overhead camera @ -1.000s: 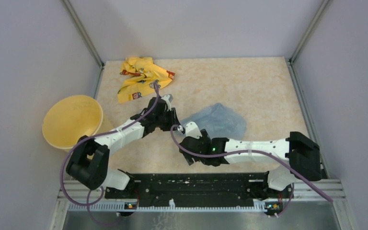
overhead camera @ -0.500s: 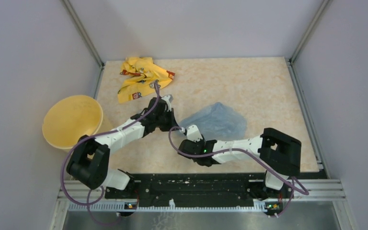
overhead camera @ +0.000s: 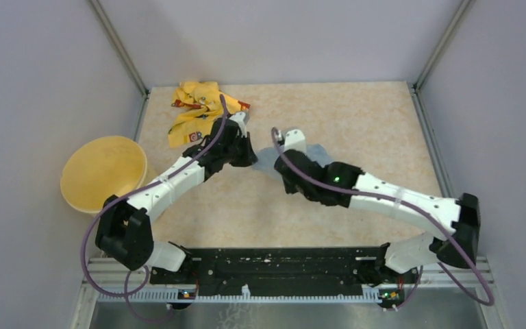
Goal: Put the trash bags into the trash bin
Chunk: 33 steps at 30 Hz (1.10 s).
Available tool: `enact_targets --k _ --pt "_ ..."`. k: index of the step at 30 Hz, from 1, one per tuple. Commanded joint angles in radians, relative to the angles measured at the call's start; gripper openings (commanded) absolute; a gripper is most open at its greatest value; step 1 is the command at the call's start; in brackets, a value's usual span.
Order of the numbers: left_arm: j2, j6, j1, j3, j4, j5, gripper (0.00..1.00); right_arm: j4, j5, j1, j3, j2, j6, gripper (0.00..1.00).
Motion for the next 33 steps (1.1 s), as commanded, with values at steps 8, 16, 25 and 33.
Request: enact_targets --k 8,16,25,33 --pt "-0.010 0.100 0.014 0.322 -0.007 0.047 0.42 -0.182 -0.388 -0.269 0.399 -0.049 -0.169 0.00" --pt "-0.203 0.010 0.041 0.247 -0.049 0.001 0.87 -0.114 -0.529 -0.440 0.436 -0.022 -0.101 0.00" --pt "-0.354 -0.045 0.060 0.138 -0.093 0.002 0.98 0.095 -0.752 -0.637 0.246 -0.020 0.068 0.00" --pt "-0.425 -0.173 0.058 -0.113 0.031 0.181 0.78 0.297 -0.853 -0.781 0.119 0.046 0.218 0.00"
